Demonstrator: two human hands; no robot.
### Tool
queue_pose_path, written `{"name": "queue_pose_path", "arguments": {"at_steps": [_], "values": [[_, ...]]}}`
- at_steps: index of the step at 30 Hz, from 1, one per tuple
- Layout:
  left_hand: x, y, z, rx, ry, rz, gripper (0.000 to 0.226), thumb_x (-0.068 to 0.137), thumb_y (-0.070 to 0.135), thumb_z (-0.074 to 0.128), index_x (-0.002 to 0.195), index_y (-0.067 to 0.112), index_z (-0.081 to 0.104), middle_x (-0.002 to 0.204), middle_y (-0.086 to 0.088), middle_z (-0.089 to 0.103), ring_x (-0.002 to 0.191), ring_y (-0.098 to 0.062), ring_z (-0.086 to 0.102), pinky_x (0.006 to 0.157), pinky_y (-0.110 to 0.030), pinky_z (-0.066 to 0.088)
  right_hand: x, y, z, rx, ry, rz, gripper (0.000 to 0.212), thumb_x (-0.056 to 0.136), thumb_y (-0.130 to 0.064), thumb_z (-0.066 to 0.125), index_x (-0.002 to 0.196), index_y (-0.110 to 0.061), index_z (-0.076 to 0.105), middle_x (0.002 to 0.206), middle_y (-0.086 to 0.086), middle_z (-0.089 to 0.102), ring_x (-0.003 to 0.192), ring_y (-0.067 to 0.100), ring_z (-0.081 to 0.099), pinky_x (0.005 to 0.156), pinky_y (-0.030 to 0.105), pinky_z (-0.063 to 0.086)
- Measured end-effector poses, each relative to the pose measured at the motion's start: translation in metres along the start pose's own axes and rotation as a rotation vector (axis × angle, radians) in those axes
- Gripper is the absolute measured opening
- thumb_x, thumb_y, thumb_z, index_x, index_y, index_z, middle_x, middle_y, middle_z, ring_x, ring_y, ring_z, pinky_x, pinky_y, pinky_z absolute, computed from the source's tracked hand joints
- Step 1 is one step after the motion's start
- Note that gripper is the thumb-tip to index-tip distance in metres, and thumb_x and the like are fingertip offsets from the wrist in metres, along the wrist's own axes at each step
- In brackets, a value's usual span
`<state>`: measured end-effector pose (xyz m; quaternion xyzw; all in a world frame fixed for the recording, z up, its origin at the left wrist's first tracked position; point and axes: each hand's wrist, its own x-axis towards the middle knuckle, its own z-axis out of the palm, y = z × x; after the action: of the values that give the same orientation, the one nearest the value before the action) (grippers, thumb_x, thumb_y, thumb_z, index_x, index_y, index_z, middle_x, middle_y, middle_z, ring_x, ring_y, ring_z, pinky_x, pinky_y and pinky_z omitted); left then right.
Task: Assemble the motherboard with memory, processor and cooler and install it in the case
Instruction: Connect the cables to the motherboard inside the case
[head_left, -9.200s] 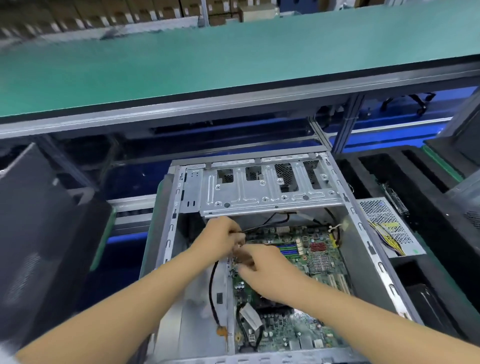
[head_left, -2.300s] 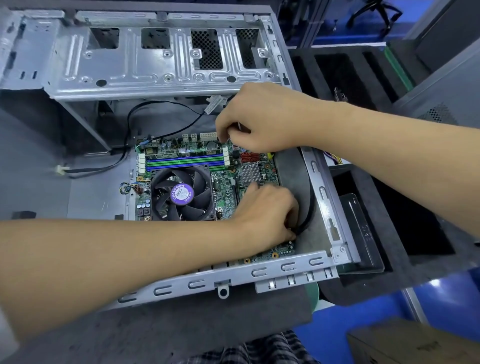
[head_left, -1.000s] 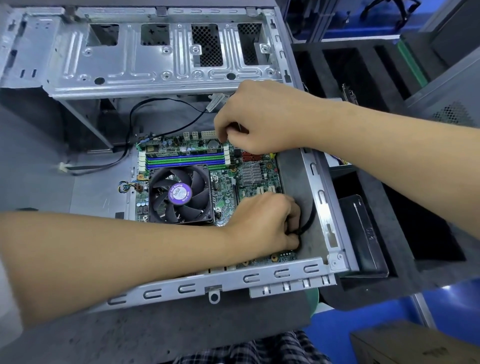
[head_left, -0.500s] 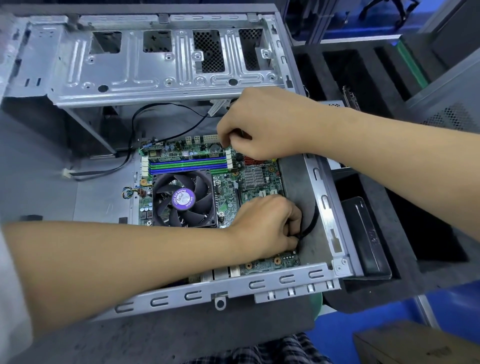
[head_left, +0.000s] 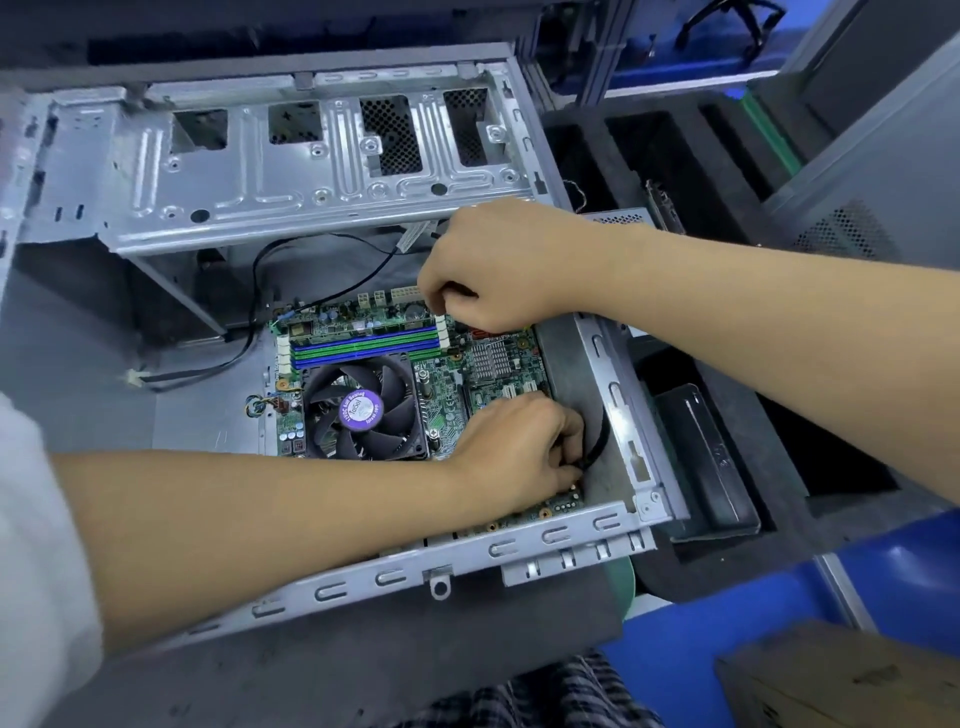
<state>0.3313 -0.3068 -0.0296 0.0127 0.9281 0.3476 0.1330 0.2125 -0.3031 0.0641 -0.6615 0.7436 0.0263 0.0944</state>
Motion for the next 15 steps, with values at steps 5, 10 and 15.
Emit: {"name": "queue_pose_path", "arguments": {"at_steps": [5,10,15], "values": [[0.003,0.012,-0.048,-0.061,-0.199,-0.034,0.037,0.069,0.024,0.083,0.059,0.028,0.047,0.050,0.015,0.053,0.045,0.006,0.048,0.046,-0.011,0.035,-0.020,-0.011,-0.017,0.323,0.054,0.101,0.030,0.087,-0.008,0.046,0.098,-0.015,0.072,0.085,-0.006,0.068,0.074,0.006,0.054,0.068,0.016,0.042],[0.008,0.036,-0.123,-0.085,-0.206,-0.122,0.010,0.083,0.020,0.068,0.074,0.016,0.066,0.064,0.002,0.069,0.056,-0.007,0.062,0.052,-0.019,0.050,-0.066,-0.005,-0.038,0.562,0.332,0.235,0.025,0.092,-0.010,0.049,0.103,-0.013,0.071,0.100,-0.005,0.071,0.091,0.005,0.058,0.085,0.017,0.040],[0.012,0.082,-0.152,-0.268,0.017,-0.124,0.030,0.082,0.016,0.054,0.056,0.015,0.068,0.057,-0.001,0.064,0.049,-0.009,0.055,0.044,-0.017,0.042,-0.116,0.016,-0.043,0.648,0.459,0.333,0.023,0.094,-0.014,0.049,0.106,-0.015,0.068,0.096,0.002,0.070,0.085,0.015,0.062,0.084,0.034,0.049]]}}
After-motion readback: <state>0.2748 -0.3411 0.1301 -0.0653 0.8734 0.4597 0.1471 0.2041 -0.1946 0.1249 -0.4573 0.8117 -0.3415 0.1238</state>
